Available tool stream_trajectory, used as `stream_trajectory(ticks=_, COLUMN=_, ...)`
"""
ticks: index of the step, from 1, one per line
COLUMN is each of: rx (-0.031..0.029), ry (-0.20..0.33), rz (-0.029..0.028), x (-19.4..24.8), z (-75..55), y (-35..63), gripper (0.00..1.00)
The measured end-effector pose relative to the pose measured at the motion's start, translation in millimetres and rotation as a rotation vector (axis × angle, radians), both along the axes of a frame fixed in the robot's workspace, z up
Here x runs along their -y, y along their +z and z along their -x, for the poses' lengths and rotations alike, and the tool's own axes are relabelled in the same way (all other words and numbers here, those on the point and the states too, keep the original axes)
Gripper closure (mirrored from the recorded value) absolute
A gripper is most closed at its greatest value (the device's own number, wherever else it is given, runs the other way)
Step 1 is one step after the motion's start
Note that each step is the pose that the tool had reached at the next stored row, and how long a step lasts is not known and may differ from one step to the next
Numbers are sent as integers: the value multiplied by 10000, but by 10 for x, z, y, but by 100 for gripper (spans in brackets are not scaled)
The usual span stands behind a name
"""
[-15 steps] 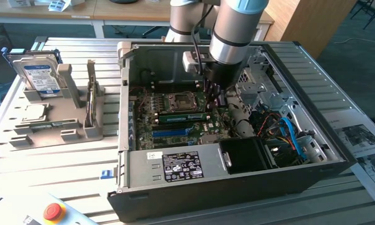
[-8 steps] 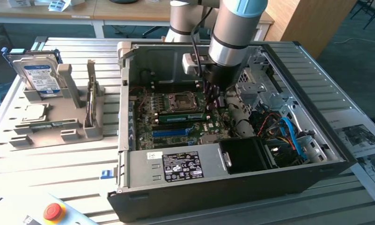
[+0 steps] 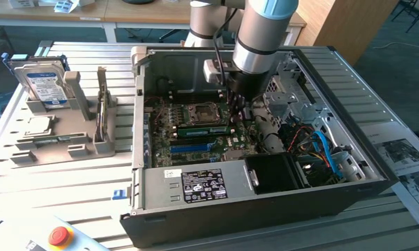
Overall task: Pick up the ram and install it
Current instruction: 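Press down the ram until it locks into place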
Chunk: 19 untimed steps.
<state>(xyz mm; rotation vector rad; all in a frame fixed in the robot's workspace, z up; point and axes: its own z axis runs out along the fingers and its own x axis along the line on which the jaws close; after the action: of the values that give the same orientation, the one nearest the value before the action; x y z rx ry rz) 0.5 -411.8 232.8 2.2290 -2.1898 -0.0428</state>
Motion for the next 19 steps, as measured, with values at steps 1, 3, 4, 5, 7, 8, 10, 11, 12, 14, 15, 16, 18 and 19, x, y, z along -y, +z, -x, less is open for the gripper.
stream_trajectory(ticks=1, rx=1, ry=1, rz=0, x=-8, z=-1, y=-2, gripper=90)
stream_trajectory(ticks=3, rx=1, ry=3, rz=0, x=-23, z=-1, y=-4, gripper=90)
stream_trajectory(ticks=4, rx=1, ry=4, rz=0, x=-25, z=-1, y=-5, gripper=90)
stream_trajectory(ticks=5, rx=1, ry=4, rz=0, x=-25, z=-1, y=-5, gripper=90)
stream_trajectory(ticks=7, rx=1, ry=3, rz=0, x=-25, z=-1, y=-5, gripper=90)
stream_trajectory(ticks=8, rx=0, ry=2, rz=2, x=-25, z=-1, y=-6, gripper=90)
stream_trajectory(ticks=10, rx=1, ry=2, rz=-1, x=-26, z=-1, y=-17, gripper=90)
stream_trajectory(ticks=11, rx=1, ry=3, rz=1, x=-26, z=-1, y=-22, gripper=90)
stream_trajectory(ticks=12, rx=1, ry=3, rz=0, x=-26, z=-1, y=-28, gripper=90)
stream_trajectory(ticks=14, rx=1, ry=3, rz=0, x=-26, z=-1, y=-42, gripper=90)
stream_trajectory(ticks=15, rx=1, ry=2, rz=0, x=-26, z=-1, y=-48, gripper=90)
stream_trajectory(ticks=16, rx=1, ry=3, rz=2, x=-25, z=-1, y=-50, gripper=90)
stream_trajectory(ticks=18, rx=0, ry=3, rz=3, x=-25, z=-1, y=-50, gripper=90)
stream_trajectory(ticks=19, rx=0, ry=3, rz=2, x=-25, z=-1, y=-50, gripper=90)
